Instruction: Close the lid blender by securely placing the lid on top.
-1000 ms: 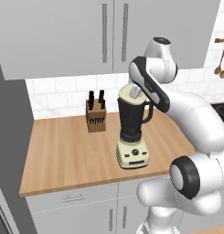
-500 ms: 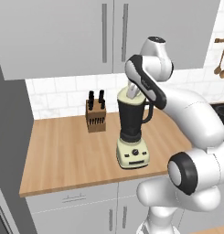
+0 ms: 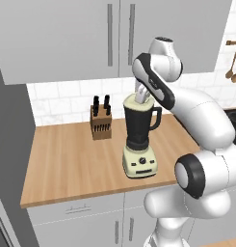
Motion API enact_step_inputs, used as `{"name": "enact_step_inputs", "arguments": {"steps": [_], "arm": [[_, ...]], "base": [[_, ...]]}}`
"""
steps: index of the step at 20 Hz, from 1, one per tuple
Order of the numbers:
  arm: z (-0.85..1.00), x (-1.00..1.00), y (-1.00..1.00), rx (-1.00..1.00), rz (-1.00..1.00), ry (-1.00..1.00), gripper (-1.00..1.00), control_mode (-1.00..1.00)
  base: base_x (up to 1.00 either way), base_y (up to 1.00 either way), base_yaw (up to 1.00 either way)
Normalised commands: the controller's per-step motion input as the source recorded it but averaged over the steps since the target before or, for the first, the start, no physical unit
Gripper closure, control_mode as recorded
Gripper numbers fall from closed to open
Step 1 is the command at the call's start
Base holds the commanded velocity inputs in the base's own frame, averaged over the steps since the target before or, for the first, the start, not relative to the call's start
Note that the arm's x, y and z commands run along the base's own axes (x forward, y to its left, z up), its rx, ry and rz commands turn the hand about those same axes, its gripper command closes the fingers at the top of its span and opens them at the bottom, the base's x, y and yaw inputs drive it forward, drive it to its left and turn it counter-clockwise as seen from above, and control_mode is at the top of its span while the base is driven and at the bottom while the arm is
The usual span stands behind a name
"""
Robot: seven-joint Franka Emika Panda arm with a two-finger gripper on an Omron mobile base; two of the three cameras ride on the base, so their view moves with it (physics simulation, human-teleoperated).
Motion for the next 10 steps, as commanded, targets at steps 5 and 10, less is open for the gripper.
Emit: {"name": "enact_step_inputs", "arguments": {"steps": [5,10], "arm": [[-0.39,-0.06,0.02,0.0,0.0,0.0,1.0,-1.0],[-0.17,-0.01,0.03,0.0,0.0,0.0,-1.0,-1.0]], "base": [[0.0,0.0,0.0],[0.0,0.0,0.0]]}}
